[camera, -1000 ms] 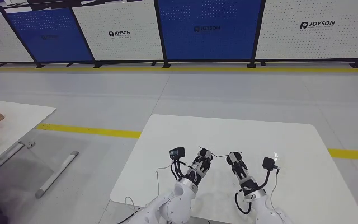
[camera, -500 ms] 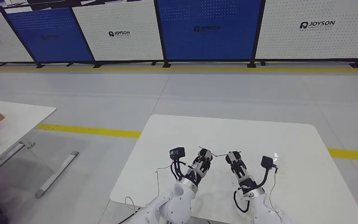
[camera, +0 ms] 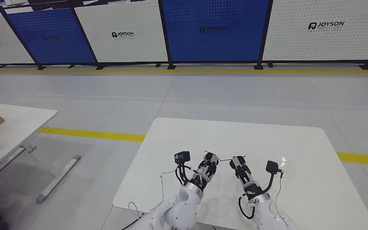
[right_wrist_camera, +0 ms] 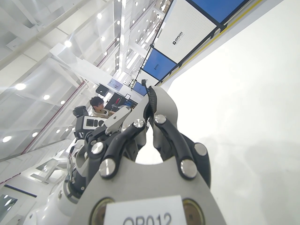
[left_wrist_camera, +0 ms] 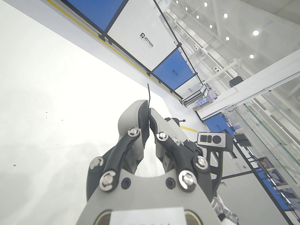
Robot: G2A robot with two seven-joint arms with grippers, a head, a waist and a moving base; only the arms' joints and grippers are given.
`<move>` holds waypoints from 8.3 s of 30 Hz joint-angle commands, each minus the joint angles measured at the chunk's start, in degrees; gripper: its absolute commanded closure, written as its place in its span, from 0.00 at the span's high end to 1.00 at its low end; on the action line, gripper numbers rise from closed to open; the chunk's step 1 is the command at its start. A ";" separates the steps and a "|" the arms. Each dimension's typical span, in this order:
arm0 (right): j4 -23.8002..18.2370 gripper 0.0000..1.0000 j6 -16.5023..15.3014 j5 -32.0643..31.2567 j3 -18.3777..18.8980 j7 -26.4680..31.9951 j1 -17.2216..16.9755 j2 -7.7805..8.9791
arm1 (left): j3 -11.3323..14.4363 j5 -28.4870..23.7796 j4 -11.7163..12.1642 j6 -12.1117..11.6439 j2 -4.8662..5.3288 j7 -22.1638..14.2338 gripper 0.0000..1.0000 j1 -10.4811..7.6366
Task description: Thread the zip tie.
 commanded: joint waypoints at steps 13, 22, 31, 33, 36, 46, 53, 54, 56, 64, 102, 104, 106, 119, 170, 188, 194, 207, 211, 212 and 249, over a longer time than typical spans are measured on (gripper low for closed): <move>0.10 0.00 -0.47 -1.09 0.24 -1.87 -0.68 -0.29 | 0.00 0.00 0.00 0.00 0.00 0.00 0.00 0.00; -1.39 0.00 -0.33 -1.39 1.56 -1.66 -1.87 -0.28 | 0.00 0.00 0.00 0.00 0.00 0.00 0.00 0.00; -0.92 0.00 0.35 -1.18 1.88 -0.64 -1.50 -0.68 | 0.00 0.00 0.00 0.00 0.00 0.00 0.00 0.00; -0.72 0.00 0.54 -1.13 1.79 -0.33 -1.28 -0.79 | 0.00 0.00 0.00 0.00 0.00 0.00 0.00 0.00; -0.43 0.00 0.71 -1.12 1.67 -0.07 -0.99 -0.97 | 0.00 0.00 0.00 0.00 0.00 0.00 0.00 0.00; -0.02 0.00 1.00 -1.54 1.74 0.10 -0.72 -1.44 | 0.00 0.00 0.00 0.00 0.00 0.00 0.00 0.00; -0.18 0.00 1.05 -1.89 2.16 0.28 -0.99 -1.63 | 0.00 0.00 0.00 0.00 0.00 0.00 0.00 0.00; -0.21 0.00 1.07 -1.94 2.20 0.37 -1.02 -1.67 | 0.00 0.00 0.00 0.00 0.00 0.00 0.00 0.00; -0.20 0.00 1.05 -1.99 2.28 0.44 -1.05 -1.72 | 0.00 0.00 0.00 0.00 0.00 0.00 0.00 0.00; -0.47 0.00 0.16 -2.28 2.88 0.21 -1.54 -1.90 | 0.00 0.00 0.00 0.00 0.00 0.00 0.00 0.00; 1.20 0.00 -0.39 -1.53 2.21 2.68 -0.46 -3.02 | -0.12 -0.73 0.10 -0.20 -0.06 -0.15 0.00 0.10; 0.98 0.00 -0.43 -1.36 2.32 2.59 -0.60 -3.03 | -0.47 -2.27 0.24 -0.36 -0.23 -0.24 0.00 0.09; 0.65 0.00 -1.14 -0.99 2.79 2.31 -1.03 -3.01 | -0.82 -4.57 0.37 -0.53 -0.50 -0.19 0.00 -0.01; 1.48 0.00 -3.90 1.02 3.16 2.17 -0.94 -3.44 | -2.53 -12.10 -0.32 -2.96 -1.44 -0.62 0.00 0.57; -1.21 0.00 -3.97 2.96 5.05 2.53 -2.66 -3.43 | -4.74 -19.69 -0.37 -4.82 -2.94 -2.90 0.00 1.50; -1.50 0.00 -3.75 2.31 6.48 3.42 -3.40 -3.43 | -5.07 -20.09 -0.43 -4.91 -3.06 -3.21 0.00 1.60; -1.95 0.00 -3.05 1.69 6.81 3.80 -3.72 -3.44 | -5.07 -20.09 -0.43 -4.91 -3.06 -3.21 0.00 1.60; -2.05 0.00 -2.19 1.23 7.21 3.28 -3.58 -3.64 | -5.07 -20.09 -0.43 -4.91 -3.06 -3.21 0.00 1.60; -1.99 0.00 -1.25 0.44 6.56 2.98 -3.25 -3.84 | -5.07 -20.09 -0.43 -4.91 -3.06 -3.21 0.00 1.60; -1.94 0.00 -1.17 0.39 6.45 2.94 -3.15 -3.88 | -5.07 -20.09 -0.43 -4.91 -3.06 -3.21 0.00 1.60; -2.52 0.00 2.17 -2.72 7.03 3.36 -3.55 -4.16 | -4.56 -11.12 0.84 -5.26 -2.84 -3.85 0.00 1.72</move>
